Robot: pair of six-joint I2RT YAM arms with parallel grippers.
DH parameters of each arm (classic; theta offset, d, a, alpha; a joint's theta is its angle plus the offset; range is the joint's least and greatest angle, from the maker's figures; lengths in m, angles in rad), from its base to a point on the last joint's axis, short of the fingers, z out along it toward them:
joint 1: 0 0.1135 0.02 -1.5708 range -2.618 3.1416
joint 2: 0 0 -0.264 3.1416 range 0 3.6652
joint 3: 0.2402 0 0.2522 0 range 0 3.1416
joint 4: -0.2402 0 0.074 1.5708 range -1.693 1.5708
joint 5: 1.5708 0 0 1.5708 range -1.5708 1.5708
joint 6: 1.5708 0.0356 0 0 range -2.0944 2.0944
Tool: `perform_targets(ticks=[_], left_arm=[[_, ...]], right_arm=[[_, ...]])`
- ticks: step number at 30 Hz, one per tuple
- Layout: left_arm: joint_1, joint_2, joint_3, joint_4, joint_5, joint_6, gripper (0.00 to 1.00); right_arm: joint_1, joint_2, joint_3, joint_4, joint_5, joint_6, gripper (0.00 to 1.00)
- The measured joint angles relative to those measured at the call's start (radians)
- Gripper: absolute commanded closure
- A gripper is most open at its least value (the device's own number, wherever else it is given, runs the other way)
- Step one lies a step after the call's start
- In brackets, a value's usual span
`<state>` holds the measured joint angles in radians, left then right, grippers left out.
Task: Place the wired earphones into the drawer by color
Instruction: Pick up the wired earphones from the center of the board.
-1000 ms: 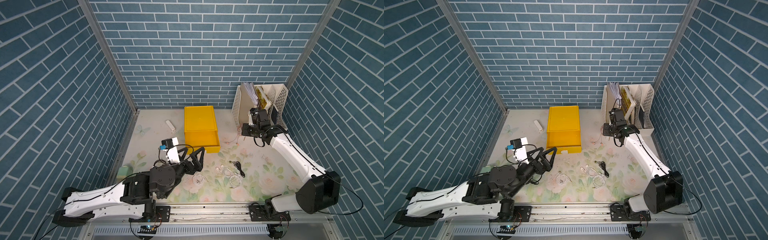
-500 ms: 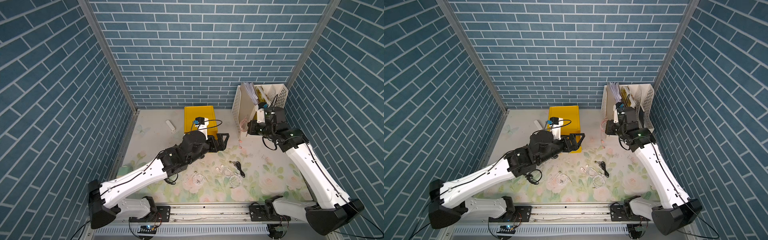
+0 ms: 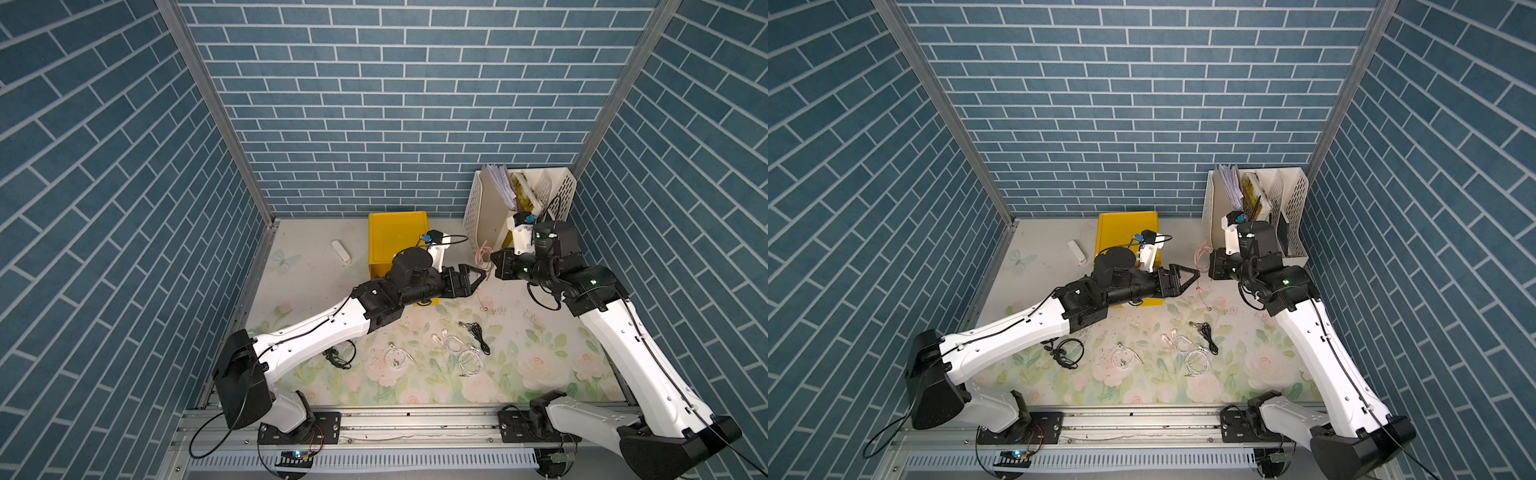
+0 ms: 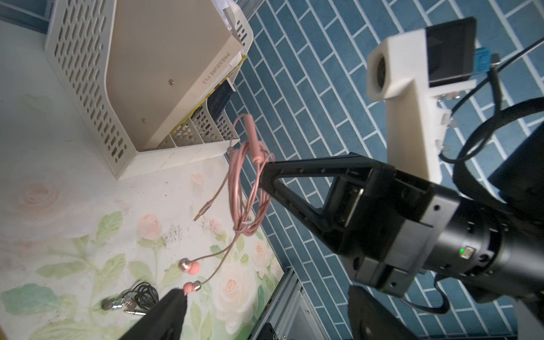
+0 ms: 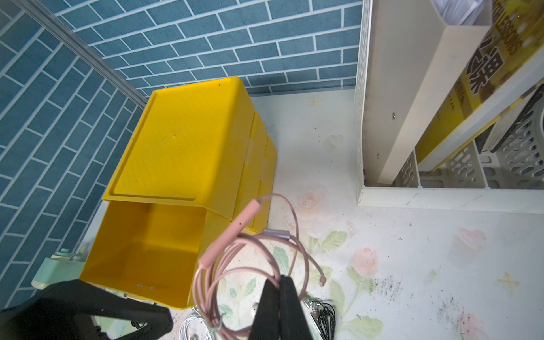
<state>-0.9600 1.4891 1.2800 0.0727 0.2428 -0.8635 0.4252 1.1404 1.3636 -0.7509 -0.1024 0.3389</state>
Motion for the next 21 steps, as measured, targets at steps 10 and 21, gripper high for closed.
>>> perform_targets(ticks=[10,21], left_arm=[[0.026,0.064,0.019,0.039,0.032,0.004,0.24],[0.032,0.129,0.066,0.038,0.035,0.017,0.38]], right_arm=[[0.009,-0.015,0.0,-0.001,-0.042,0.0,1.0],[0.022,-0.034,0.0,-0.011,-0.064,0.0,1.0]])
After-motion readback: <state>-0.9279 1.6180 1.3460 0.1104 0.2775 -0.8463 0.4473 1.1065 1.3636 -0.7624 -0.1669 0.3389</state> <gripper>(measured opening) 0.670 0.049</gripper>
